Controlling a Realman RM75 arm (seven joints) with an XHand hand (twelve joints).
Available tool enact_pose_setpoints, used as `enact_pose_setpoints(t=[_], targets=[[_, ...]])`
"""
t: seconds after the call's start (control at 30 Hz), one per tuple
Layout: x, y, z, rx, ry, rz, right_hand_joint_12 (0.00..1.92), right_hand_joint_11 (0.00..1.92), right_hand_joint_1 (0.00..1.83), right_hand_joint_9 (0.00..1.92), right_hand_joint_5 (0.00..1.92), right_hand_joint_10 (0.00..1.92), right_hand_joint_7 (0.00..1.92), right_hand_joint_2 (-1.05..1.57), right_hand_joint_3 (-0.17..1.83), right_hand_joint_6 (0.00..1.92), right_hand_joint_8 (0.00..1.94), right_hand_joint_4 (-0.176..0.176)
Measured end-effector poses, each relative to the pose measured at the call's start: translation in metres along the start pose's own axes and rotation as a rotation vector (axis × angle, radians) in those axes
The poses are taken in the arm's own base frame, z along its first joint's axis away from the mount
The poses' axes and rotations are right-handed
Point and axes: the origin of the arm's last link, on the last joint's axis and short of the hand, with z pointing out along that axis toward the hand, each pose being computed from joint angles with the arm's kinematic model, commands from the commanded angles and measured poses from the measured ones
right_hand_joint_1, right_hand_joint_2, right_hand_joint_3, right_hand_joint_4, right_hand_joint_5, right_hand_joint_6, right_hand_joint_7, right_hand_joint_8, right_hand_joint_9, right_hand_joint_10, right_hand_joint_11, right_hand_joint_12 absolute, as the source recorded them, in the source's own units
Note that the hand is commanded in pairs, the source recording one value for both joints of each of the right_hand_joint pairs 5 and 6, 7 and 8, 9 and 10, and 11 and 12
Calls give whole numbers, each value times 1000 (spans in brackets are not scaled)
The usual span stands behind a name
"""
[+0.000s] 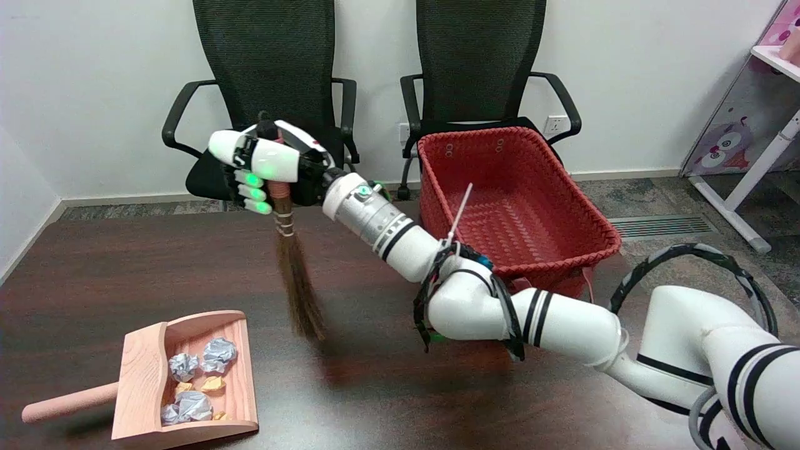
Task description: Place the broom in the basket.
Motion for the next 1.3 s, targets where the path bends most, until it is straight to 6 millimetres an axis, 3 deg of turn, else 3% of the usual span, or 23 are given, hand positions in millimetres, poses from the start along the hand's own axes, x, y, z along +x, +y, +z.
enact_pose_setpoints(t=[0.57, 0.97, 1.3], targets=[[39, -18, -49, 158, 236, -149, 1920, 1920, 807, 1920, 1920, 1920, 1920, 1481, 1833, 1920, 1920, -10], [69, -29, -85, 162, 331, -212, 1920, 1920, 828, 1920, 1920, 1920, 1920, 1429, 1833, 1920, 1920, -10], [81, -33, -102, 141, 356, -214, 1920, 1920, 838, 1920, 1920, 1920, 1920, 1417, 1833, 1920, 1920, -11]])
